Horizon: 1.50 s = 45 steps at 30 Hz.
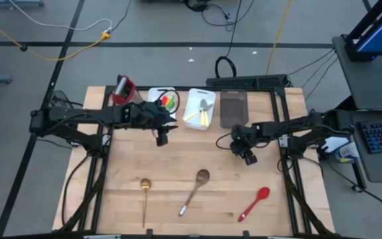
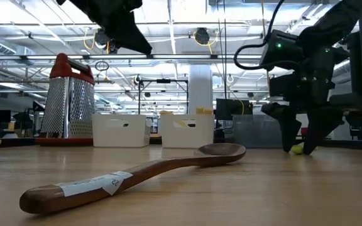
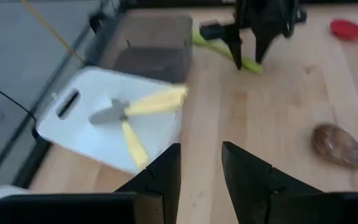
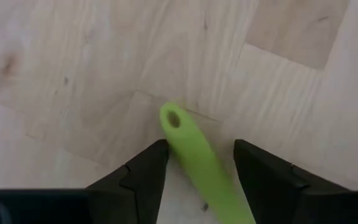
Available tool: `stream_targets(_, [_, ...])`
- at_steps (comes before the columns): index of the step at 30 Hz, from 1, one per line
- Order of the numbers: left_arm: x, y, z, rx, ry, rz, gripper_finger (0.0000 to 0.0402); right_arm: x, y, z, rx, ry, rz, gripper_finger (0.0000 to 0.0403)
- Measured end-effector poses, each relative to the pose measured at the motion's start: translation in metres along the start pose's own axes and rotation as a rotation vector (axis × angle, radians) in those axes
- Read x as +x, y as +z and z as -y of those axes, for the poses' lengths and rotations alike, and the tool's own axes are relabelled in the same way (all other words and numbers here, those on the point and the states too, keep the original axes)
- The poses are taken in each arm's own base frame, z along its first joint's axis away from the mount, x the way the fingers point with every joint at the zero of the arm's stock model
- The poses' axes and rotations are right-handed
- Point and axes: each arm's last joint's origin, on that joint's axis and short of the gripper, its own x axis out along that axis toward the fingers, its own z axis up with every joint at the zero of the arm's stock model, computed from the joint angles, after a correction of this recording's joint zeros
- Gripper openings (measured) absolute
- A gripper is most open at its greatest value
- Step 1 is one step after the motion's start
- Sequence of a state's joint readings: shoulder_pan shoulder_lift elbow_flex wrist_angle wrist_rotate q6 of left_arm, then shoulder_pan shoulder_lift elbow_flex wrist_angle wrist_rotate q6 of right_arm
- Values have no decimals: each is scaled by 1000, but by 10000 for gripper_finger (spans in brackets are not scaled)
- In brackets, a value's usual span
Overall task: Pick & Place Kitchen Items
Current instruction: Put the green serving spoon into the black bin
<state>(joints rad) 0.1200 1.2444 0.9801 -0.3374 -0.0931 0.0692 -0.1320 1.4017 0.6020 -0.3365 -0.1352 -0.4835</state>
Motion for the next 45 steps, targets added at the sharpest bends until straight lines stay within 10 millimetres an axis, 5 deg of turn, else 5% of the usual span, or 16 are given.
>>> stream_targets(8, [-1,0,6,15,-31,-1,120,5,-7,0,-67,9,-84,148])
stream_targets(17, [-1,0,9,32,-40,0,120,5,-7,-1,-63,31,-79,59])
stream_targets(21, [-1,0,9,32,-39,0,120,-2,-4,-1,-3,21,-35,56])
stream_targets(34, [-1,0,9,34,-40,-1,120,-74,18,-3,61,-104,403,57])
stream_targets(45, [-1,-1,9,34,-39,-4,120,-143,26,-10,-98,-341,863,58])
